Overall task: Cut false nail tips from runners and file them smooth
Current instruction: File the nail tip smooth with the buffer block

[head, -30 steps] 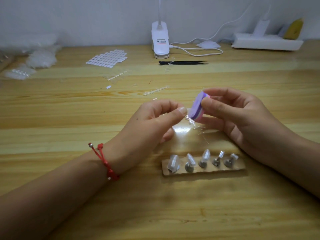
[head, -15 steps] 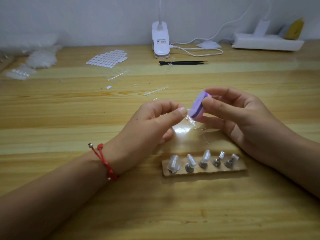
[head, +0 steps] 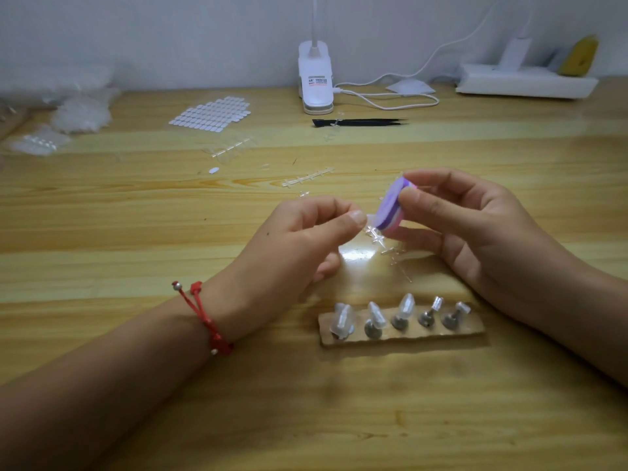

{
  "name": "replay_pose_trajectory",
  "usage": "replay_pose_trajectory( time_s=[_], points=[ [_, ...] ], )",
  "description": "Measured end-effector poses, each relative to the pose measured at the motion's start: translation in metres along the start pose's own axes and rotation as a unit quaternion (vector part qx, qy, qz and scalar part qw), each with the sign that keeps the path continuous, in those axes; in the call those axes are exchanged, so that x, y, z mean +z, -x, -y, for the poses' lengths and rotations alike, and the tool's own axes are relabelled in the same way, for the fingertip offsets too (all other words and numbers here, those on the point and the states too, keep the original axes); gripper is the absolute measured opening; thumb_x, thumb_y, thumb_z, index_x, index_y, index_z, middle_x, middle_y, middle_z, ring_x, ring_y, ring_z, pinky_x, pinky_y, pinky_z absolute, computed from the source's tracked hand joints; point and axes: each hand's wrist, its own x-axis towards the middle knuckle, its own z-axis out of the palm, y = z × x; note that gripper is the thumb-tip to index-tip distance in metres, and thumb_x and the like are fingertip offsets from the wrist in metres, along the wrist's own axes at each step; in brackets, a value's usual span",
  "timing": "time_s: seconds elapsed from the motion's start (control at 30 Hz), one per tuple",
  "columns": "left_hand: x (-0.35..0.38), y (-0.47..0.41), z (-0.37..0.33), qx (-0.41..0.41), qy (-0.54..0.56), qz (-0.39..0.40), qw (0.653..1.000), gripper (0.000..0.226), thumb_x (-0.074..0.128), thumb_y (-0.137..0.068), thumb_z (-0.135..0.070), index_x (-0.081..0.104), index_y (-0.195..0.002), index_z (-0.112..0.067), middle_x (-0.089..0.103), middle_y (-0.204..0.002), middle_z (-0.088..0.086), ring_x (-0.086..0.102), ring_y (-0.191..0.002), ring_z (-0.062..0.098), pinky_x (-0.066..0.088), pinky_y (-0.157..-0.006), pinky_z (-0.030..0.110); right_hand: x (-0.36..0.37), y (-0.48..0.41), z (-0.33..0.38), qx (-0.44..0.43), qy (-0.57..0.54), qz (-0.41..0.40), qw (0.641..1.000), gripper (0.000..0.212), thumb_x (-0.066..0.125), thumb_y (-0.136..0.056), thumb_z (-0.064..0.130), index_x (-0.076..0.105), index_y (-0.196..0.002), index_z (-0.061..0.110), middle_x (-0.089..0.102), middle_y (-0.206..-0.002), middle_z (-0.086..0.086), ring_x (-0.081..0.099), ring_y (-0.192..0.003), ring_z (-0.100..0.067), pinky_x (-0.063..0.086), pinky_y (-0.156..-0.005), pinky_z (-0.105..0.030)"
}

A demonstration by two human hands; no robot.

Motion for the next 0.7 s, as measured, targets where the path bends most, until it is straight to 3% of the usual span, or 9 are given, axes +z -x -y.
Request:
replay_pose_trajectory(
  time_s=[0.1,0.23,0.37,0.47,0.6,0.7],
  points=[
    [-0.001,-0.0008,0.0005,0.001,0.004,-0.019,1.0,0.017,0.05,-0.095,-0.02,0.059,-0.085,-0.011,0.037,-0.041,-0.011,0.028,-0.035,0.002,0.022,-0.038,0.015,0.0032,0.0031,-0.0001,0.0,0.053,0.05,0.997,0.02,0.079,-0.058,0.019,0.075,-0.078,0.018,0.071,-0.078,0.001,0.071,-0.072,-0.015,0.058,-0.066,-0.025],
    [0.0009,0.0004,-0.0009,-0.005,0.002,0.001,1.0,0.016,0.05,-0.094,-0.021,0.058,-0.083,-0.014,0.037,-0.038,-0.012,0.029,-0.032,0.001,0.023,-0.034,0.012,-0.0009,0.0007,0.0001,-0.002,0.004,0.005,1.0,0.021,0.075,-0.061,0.015,0.072,-0.082,0.014,0.07,-0.076,0.0,0.071,-0.071,-0.015,0.058,-0.066,-0.026],
    [-0.0001,-0.0001,-0.0013,0.0,0.012,0.0,1.0,0.016,0.049,-0.095,-0.018,0.057,-0.083,-0.011,0.038,-0.038,-0.011,0.029,-0.033,0.001,0.023,-0.035,0.011,0.0038,0.0033,0.0004,-0.009,0.044,0.046,0.998,0.019,0.079,-0.056,0.02,0.076,-0.075,0.02,0.072,-0.077,0.001,0.072,-0.073,-0.015,0.058,-0.067,-0.025],
    [0.0,0.0004,-0.0018,0.001,0.002,0.011,1.0,0.016,0.049,-0.095,-0.019,0.057,-0.083,-0.011,0.038,-0.039,-0.013,0.029,-0.033,0.001,0.022,-0.035,0.011,0.0004,0.0016,0.0005,-0.019,0.003,0.002,1.0,0.02,0.079,-0.055,0.018,0.075,-0.075,0.016,0.069,-0.078,0.0,0.071,-0.071,-0.016,0.058,-0.066,-0.026],
    [-0.0011,-0.0002,-0.0008,0.001,0.016,0.006,1.0,0.016,0.048,-0.095,-0.018,0.058,-0.084,-0.01,0.038,-0.039,-0.012,0.029,-0.032,0.0,0.023,-0.035,0.01,0.005,0.0046,0.0011,-0.009,0.048,0.051,0.997,0.018,0.079,-0.057,0.019,0.076,-0.075,0.02,0.072,-0.077,0.0,0.072,-0.074,-0.015,0.058,-0.067,-0.025],
    [-0.0006,0.0001,-0.0002,0.005,0.001,0.035,0.999,0.017,0.048,-0.095,-0.018,0.058,-0.082,-0.011,0.038,-0.04,-0.013,0.029,-0.034,0.0,0.022,-0.036,0.01,-0.0006,0.0,0.001,-0.005,-0.012,-0.021,1.0,0.016,0.074,-0.061,0.012,0.074,-0.077,0.015,0.071,-0.075,-0.002,0.071,-0.071,-0.015,0.058,-0.064,-0.026]
  ],
)
